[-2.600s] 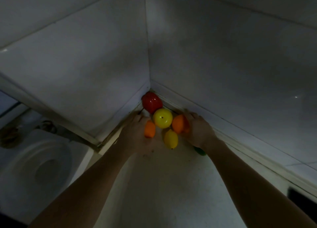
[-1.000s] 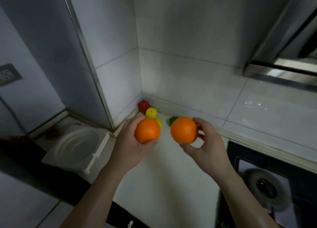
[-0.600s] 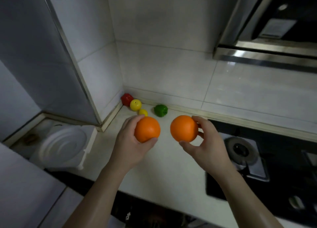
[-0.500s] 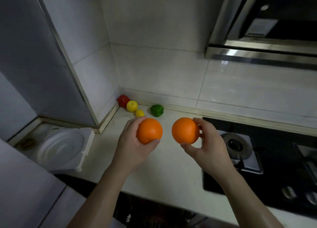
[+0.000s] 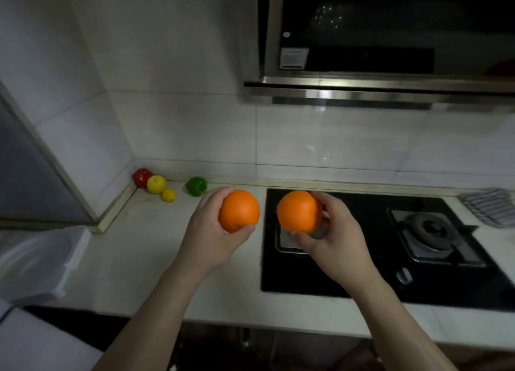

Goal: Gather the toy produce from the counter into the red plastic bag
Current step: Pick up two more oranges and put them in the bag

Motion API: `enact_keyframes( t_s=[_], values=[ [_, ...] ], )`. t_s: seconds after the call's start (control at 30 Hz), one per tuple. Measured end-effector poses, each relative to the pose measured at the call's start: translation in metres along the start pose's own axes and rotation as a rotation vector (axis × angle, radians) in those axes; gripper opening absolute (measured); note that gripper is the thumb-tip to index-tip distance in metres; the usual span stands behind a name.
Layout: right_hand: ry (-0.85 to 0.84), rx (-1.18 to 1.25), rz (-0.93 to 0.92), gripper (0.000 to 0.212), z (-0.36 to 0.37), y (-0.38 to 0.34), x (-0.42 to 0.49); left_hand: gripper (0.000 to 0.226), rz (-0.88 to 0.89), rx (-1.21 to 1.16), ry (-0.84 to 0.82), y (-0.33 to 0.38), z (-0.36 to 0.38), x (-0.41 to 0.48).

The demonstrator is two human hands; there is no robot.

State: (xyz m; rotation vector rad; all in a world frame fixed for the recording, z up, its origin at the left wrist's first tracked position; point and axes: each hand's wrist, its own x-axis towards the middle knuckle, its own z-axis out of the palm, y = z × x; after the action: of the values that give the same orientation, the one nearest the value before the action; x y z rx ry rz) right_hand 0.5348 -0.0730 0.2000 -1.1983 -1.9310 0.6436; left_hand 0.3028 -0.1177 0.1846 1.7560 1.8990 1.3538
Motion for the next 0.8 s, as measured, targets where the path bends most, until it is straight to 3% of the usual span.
enact_keyframes(
  t_s=[0.33,0.8],
  values=[
    [0.143,-0.074,0.085,0.076,-0.095,0.045,-0.022,0.074,0.092,-0.061,-0.115,0.070,0.077,0.012],
    [0.401,-0.189,0.283,0.076,-0.147,0.081,-0.044,0.074,0.274,-0.171,-0.368,0.117,0.161,0.058]
  ],
)
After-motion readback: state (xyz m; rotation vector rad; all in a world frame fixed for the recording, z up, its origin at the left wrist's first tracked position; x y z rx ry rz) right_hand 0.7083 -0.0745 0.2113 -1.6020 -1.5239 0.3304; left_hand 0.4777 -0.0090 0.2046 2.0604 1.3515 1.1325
